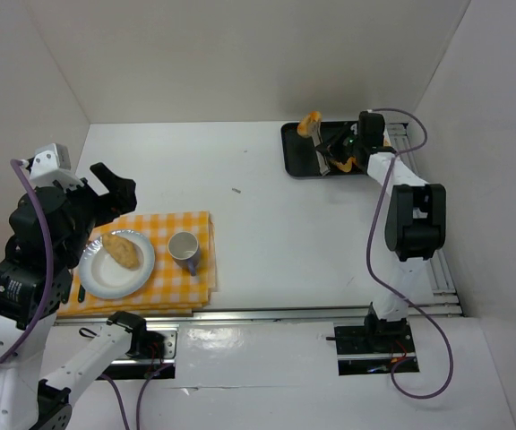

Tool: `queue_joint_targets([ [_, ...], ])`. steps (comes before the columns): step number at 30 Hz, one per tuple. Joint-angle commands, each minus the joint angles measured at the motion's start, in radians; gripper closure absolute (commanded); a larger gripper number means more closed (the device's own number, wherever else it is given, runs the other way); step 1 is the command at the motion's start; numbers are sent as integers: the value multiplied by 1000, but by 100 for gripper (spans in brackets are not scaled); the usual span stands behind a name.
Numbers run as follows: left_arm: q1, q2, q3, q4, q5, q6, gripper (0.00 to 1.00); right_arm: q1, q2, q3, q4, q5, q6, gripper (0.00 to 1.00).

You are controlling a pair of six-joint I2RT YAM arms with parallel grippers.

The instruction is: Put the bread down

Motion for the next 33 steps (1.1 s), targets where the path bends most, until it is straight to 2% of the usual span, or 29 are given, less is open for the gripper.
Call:
queue_joint_targets([
  [1,5,-1,25,26,13,18,1,-11,-158,-12,28,0,-53,93],
  [7,5,-11,25,26,4,18,1,27,-296,-102,1,-86,-112,96],
  [11,5,-11,25,17,-16,18,1,148,-385,-112,-33,-116,-149,97],
  [14,5,-11,25,17,-39,27,1,350,-398,-101,-23,-135,-158,97],
  [20,5,-30,34,17,-65,18,1,622,-318,-11,0,-174,-161,97],
  [24,5,-39,57,17,-110,18,1,796,-194,86,-25,-215,-179,97],
  [29,5,-39,66,17,-110,18,1,914,-82,195,-59,-260,-204,97],
  [33,5,-39,66,17,-110,18,1,977,-13,221,-70,-274,-213,97],
])
